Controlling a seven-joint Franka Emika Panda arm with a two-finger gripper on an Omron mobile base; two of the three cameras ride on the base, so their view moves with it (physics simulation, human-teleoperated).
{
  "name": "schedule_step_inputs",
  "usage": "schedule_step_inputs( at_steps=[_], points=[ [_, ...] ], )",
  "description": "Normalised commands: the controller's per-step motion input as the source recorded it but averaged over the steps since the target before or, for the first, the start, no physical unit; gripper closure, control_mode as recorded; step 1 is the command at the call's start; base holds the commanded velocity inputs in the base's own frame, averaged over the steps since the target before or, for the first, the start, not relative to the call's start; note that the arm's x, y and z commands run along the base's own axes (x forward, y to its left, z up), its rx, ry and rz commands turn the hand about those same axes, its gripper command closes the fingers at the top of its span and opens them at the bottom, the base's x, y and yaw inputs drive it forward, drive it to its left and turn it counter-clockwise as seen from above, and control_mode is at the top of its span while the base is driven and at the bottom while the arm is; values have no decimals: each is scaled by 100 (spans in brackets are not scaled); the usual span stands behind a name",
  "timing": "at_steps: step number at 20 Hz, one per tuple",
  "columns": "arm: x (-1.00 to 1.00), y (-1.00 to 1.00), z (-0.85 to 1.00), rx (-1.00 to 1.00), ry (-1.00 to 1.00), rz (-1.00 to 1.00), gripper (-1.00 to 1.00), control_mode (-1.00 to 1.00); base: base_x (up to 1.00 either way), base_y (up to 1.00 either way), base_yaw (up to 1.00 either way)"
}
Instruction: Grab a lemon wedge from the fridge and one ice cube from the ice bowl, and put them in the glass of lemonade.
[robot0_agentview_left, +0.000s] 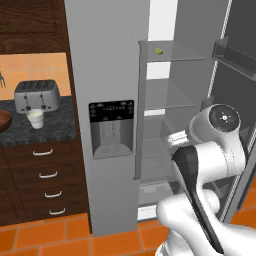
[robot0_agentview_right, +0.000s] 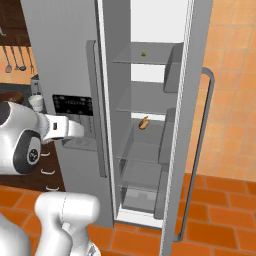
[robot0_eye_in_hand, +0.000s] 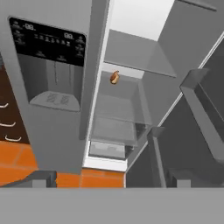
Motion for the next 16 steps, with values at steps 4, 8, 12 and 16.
schedule_step_inputs(
  at_steps=[4,8,12,16],
  points=[
    [-14,0,-69,14,1,52,-100,-100,0,0,0],
    [-38,2,-68,13,0,31,-100,-100,0,0,0],
    [-29,6,-56,4,-6,1,-100,-100,0,0,0],
    [0,0,-5,0,-2,-4,-100,-100,0,0,0]
  ],
)
